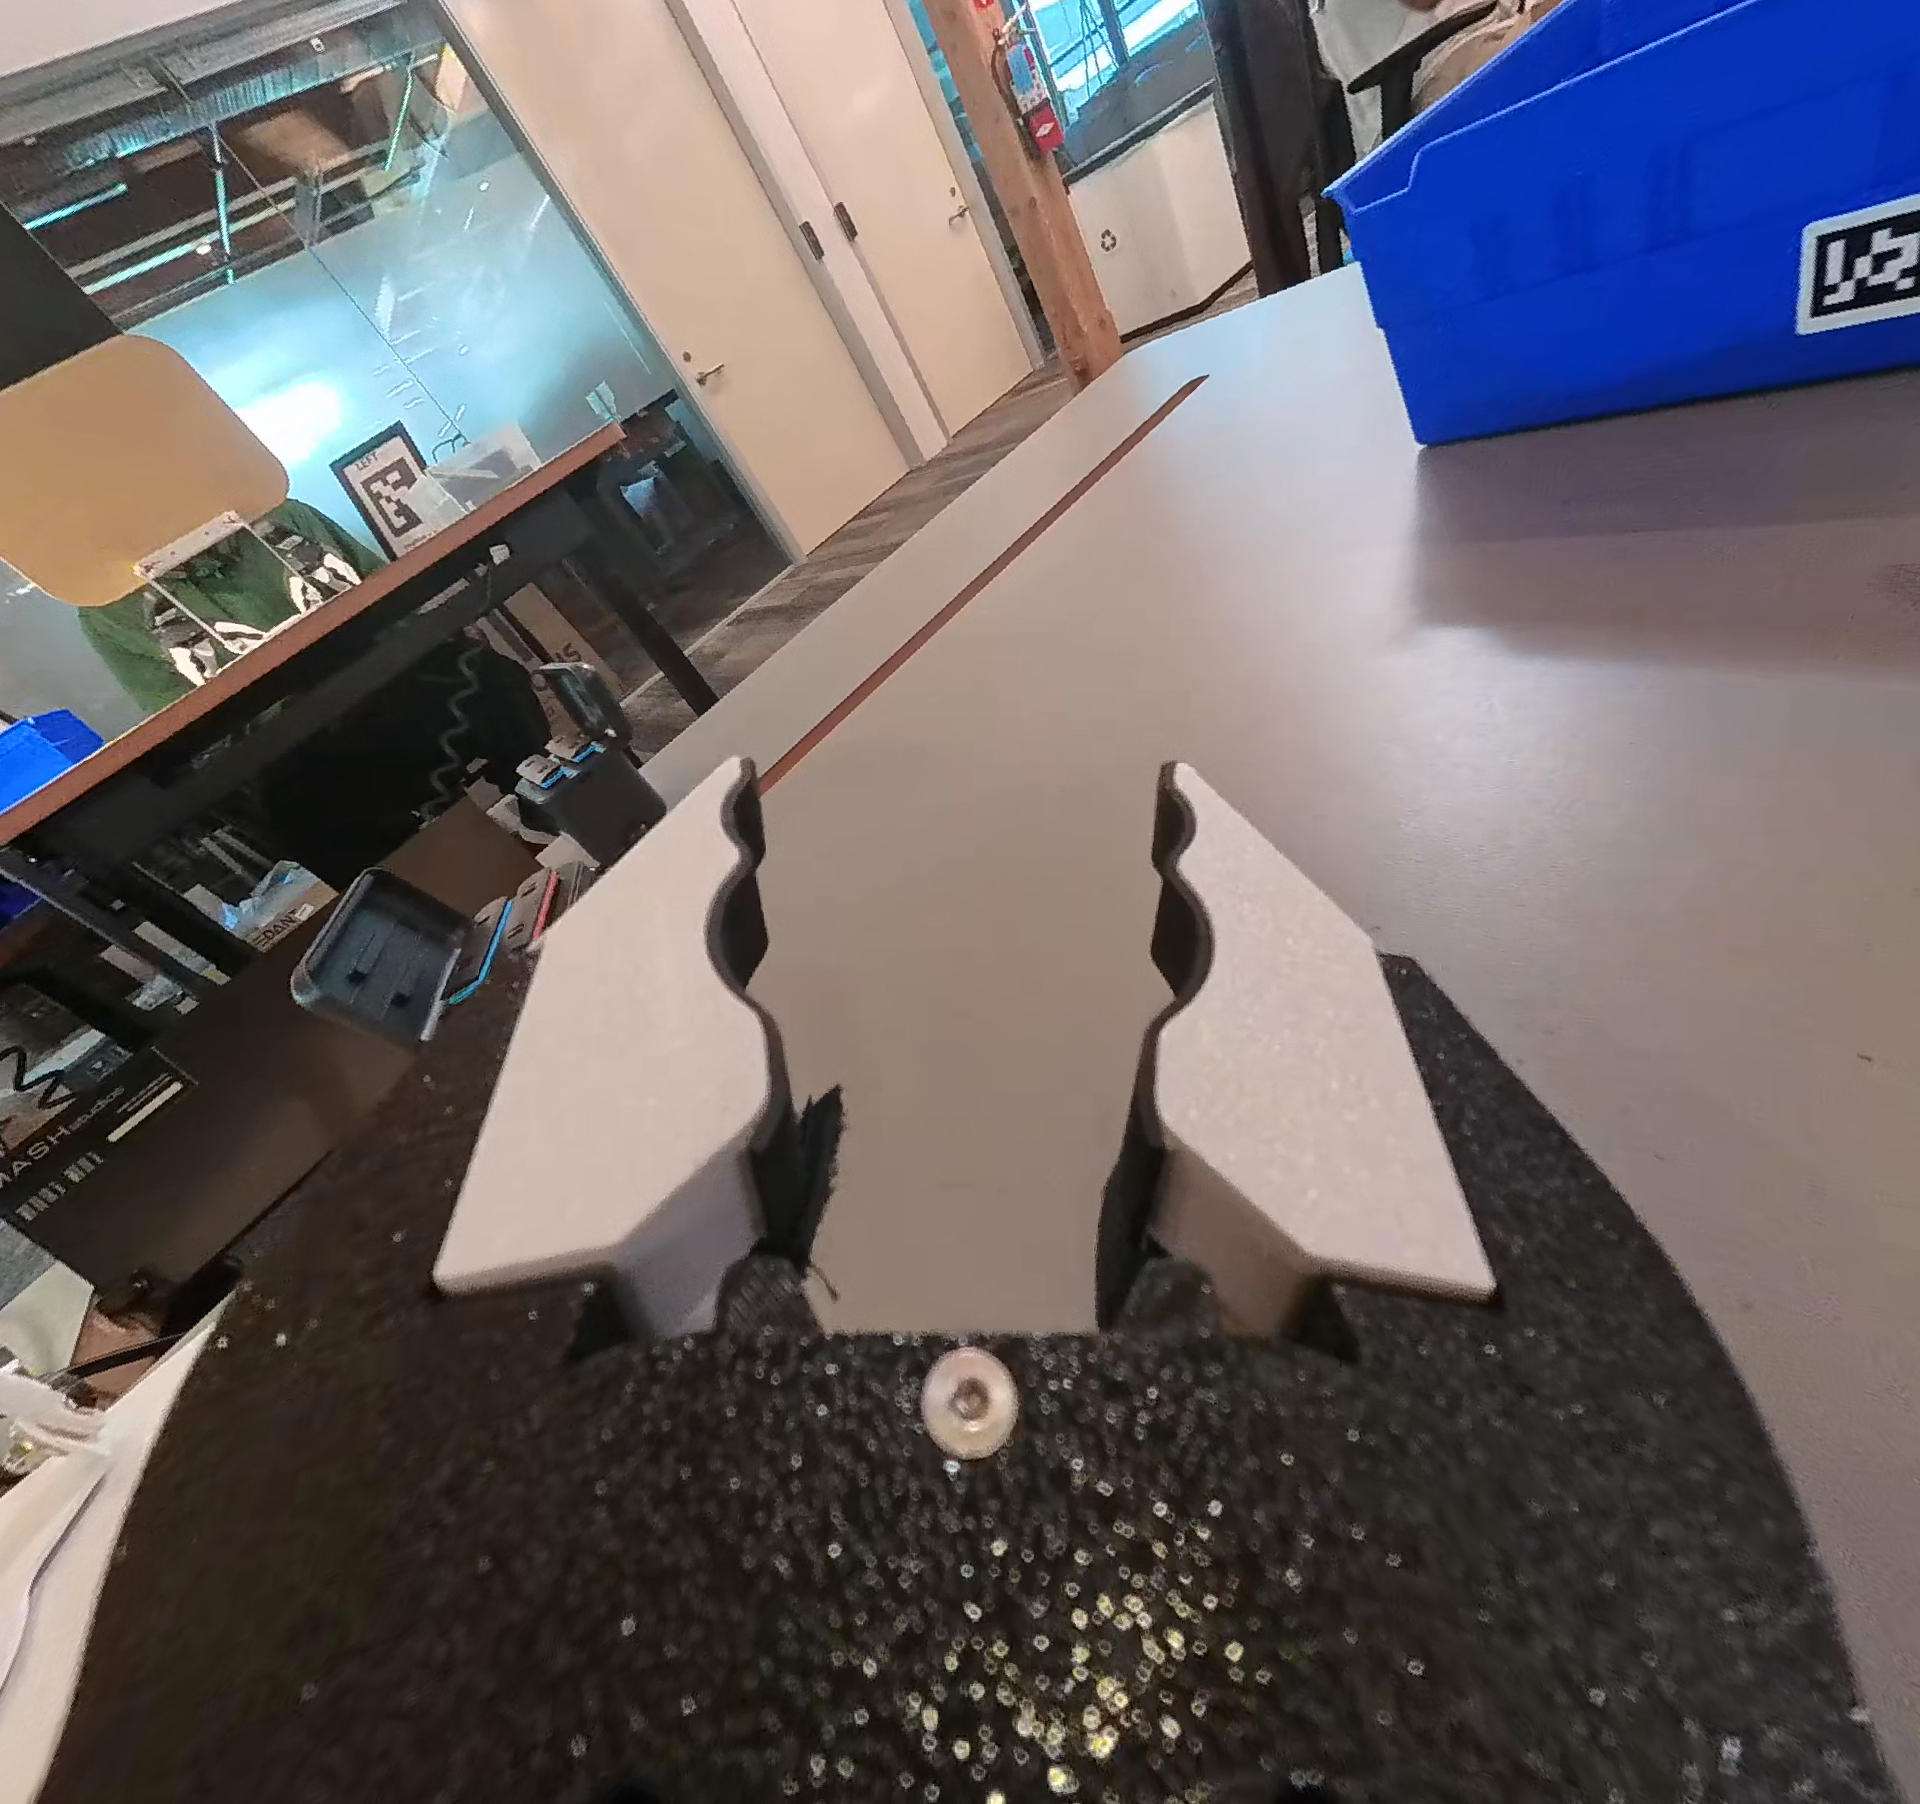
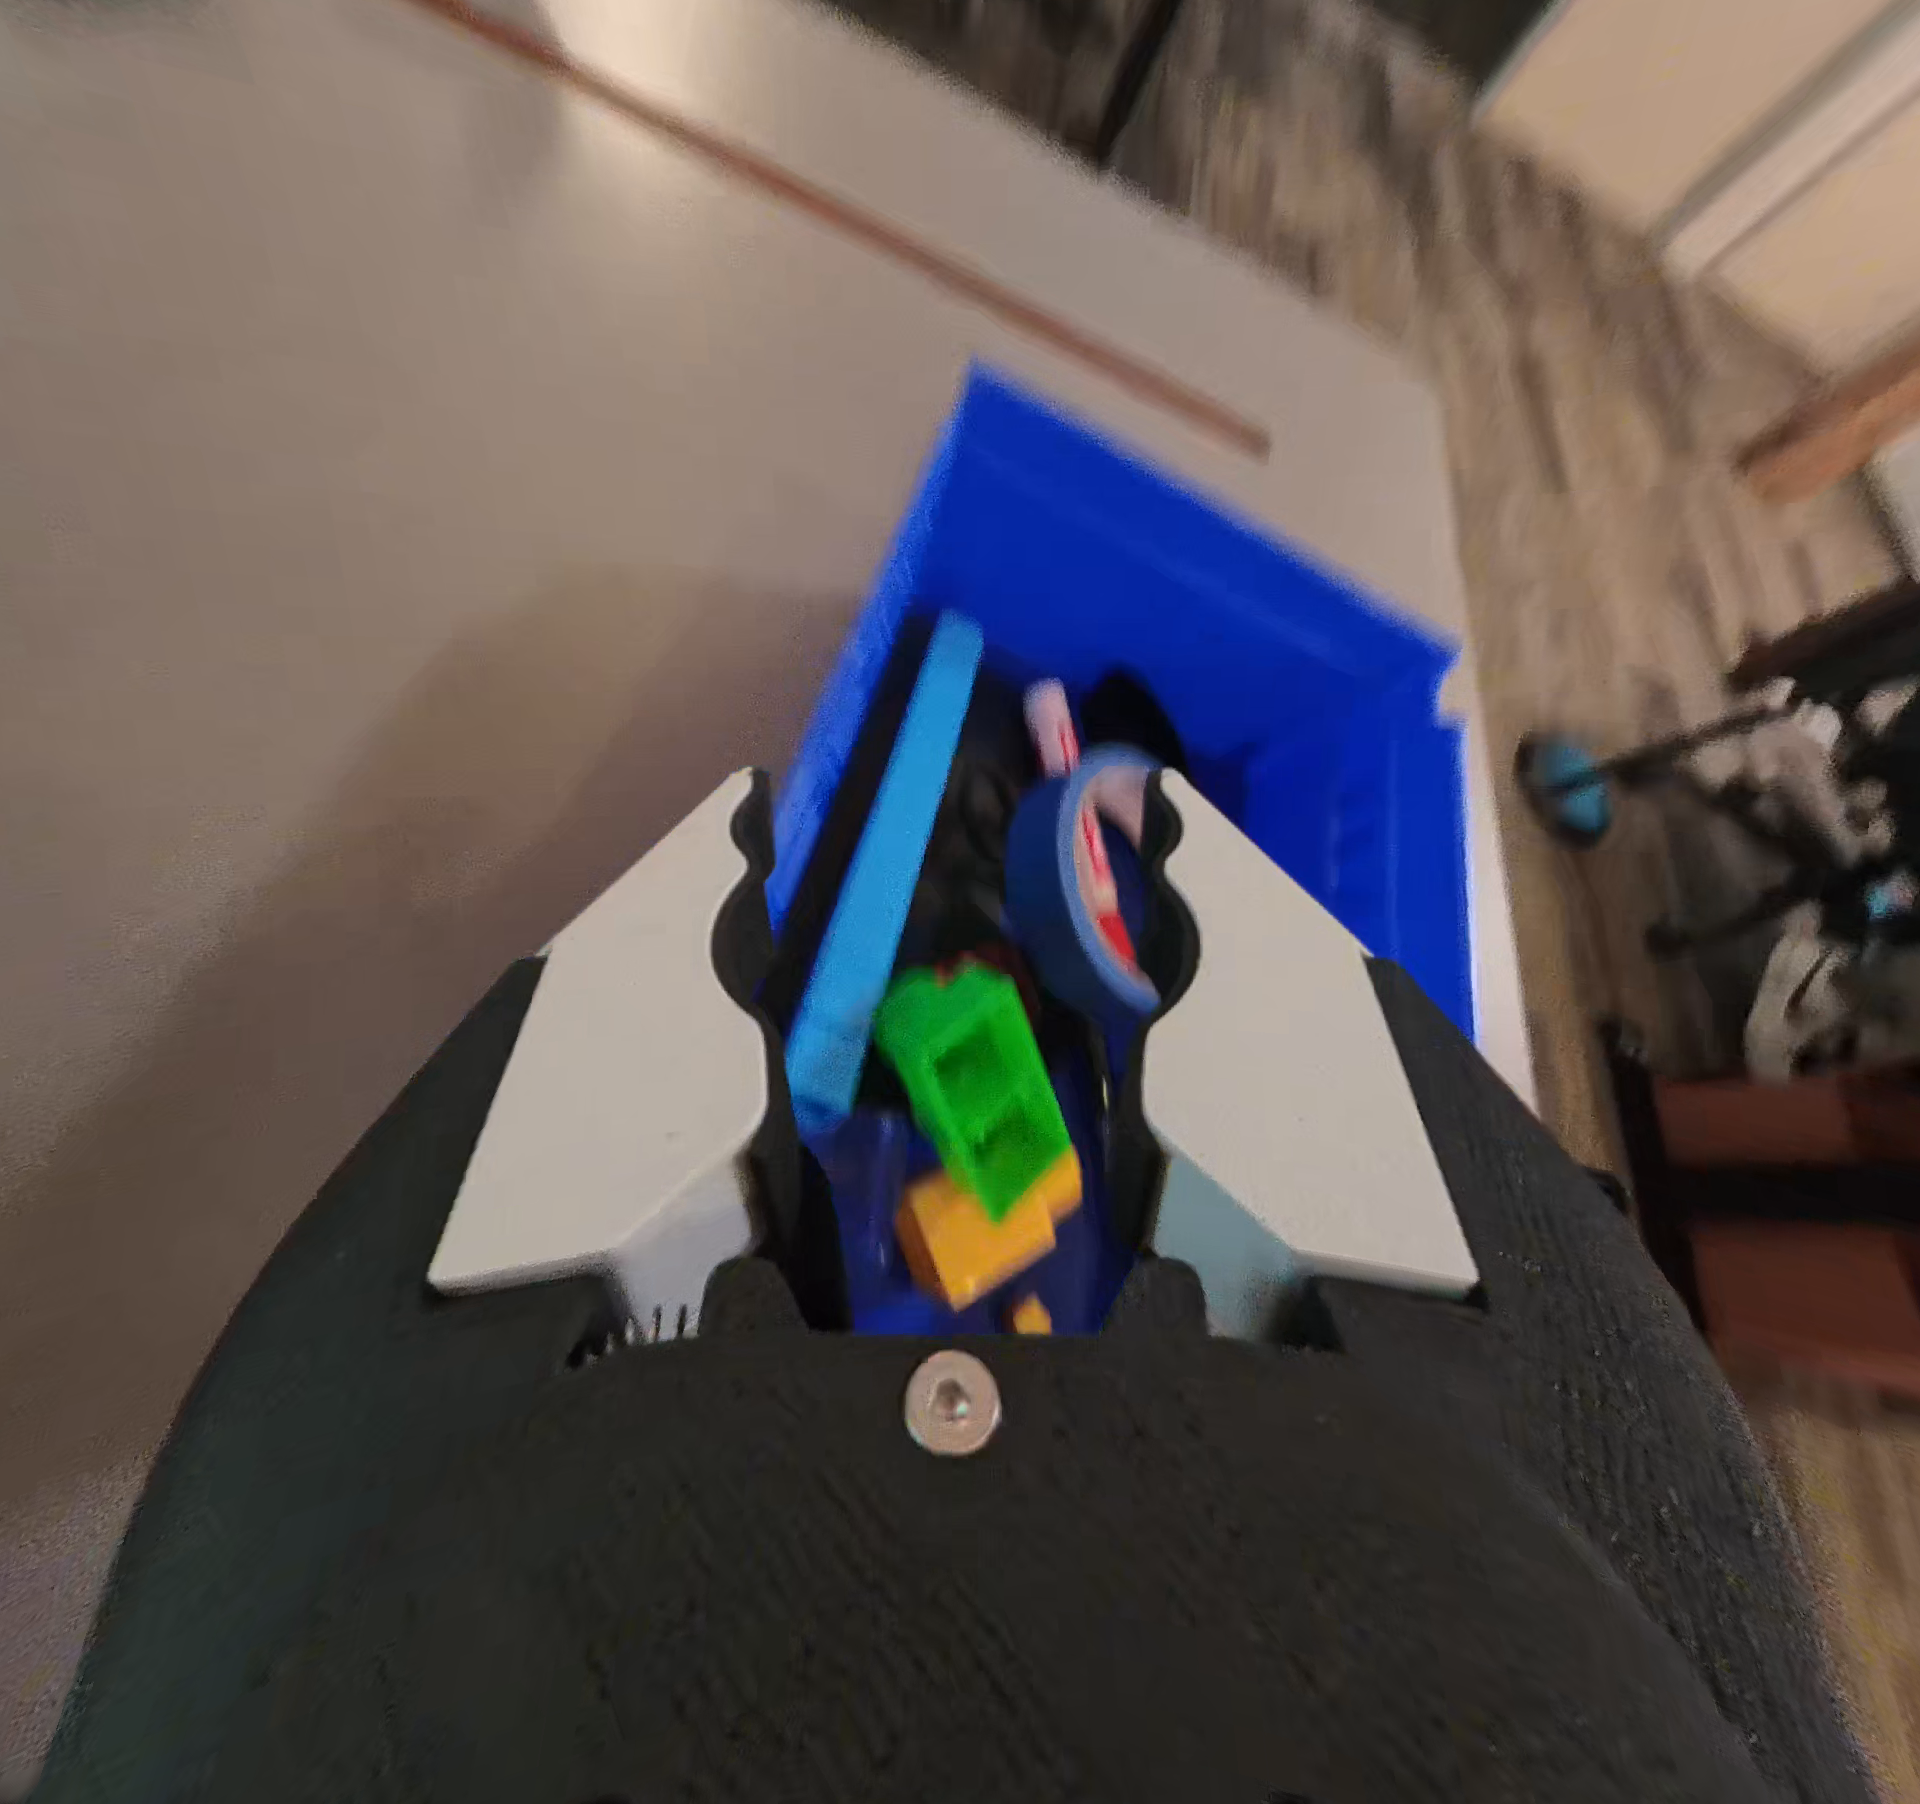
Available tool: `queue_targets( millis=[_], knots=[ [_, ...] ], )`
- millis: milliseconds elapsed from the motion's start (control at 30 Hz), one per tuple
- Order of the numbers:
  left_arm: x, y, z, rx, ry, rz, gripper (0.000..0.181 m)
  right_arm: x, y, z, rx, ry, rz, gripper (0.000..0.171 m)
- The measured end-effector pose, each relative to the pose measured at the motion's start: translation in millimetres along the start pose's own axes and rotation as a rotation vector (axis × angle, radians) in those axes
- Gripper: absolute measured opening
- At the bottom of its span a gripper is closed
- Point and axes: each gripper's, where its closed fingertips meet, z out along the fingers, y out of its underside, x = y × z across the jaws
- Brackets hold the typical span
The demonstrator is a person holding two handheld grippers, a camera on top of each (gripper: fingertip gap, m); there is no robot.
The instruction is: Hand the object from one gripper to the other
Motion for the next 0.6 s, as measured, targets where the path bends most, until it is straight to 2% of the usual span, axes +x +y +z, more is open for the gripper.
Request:
queue_targets(
  millis=[67,133,200,300,400,467,600],
  knots=[
    [-1,-1,0,0.003,-0.006,0.0,0.071,-20,-51,-7,0.22,0.007,-0.03,0.061],
    [-3,-2,-2,0.011,-0.019,-0.002,0.065,-52,-98,-8,0.466,-0.028,-0.014,0.039],
    [-6,-2,-2,0.016,-0.031,-0.01,0.063,-83,-121,12,0.596,-0.097,0.047,0.016],
    [-8,2,-1,0.0,-0.034,-0.023,0.056,-122,-118,76,0.525,-0.218,0.202,0.006],
    [-8,1,-2,0.008,-0.032,-0.028,0.048,-127,-109,120,0.55,-0.07,0.206,0.0],
    [-8,1,-3,0.007,-0.028,-0.037,0.045,-128,-105,131,0.583,0.051,0.09,0.0],
    [-8,0,-4,0.009,-0.024,-0.045,0.037,-147,-111,123,0.703,0.093,-0.069,0.0]
  ],
)
